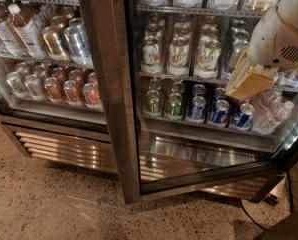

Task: Close right fridge door

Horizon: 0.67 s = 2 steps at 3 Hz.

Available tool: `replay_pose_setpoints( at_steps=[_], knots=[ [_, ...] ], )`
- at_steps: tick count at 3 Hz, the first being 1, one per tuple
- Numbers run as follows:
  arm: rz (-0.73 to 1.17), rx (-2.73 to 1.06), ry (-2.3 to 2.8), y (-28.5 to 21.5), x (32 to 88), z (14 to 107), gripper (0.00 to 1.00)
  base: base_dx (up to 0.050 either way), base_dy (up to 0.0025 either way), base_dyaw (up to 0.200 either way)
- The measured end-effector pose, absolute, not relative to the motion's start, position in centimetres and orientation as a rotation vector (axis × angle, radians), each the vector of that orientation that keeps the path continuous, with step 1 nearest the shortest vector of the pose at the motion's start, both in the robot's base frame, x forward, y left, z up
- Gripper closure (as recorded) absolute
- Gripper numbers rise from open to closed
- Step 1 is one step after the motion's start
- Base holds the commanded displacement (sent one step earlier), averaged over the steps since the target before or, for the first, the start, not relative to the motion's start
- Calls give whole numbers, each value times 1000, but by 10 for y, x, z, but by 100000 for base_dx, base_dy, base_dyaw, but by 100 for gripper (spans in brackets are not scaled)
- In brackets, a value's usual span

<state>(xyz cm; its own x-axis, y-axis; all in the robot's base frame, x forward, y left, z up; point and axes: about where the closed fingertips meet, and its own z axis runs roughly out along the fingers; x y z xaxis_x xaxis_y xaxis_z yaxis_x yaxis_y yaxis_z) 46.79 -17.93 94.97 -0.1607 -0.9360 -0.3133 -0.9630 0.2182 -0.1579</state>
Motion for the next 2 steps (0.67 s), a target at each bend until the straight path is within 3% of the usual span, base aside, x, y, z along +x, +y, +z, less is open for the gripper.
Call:
replay_pose_setpoints(
  at_steps=[2],
  knots=[
    [110, -1769, 2157, -179, 468, 950, 100, 4998, 2, -26]
  ],
)
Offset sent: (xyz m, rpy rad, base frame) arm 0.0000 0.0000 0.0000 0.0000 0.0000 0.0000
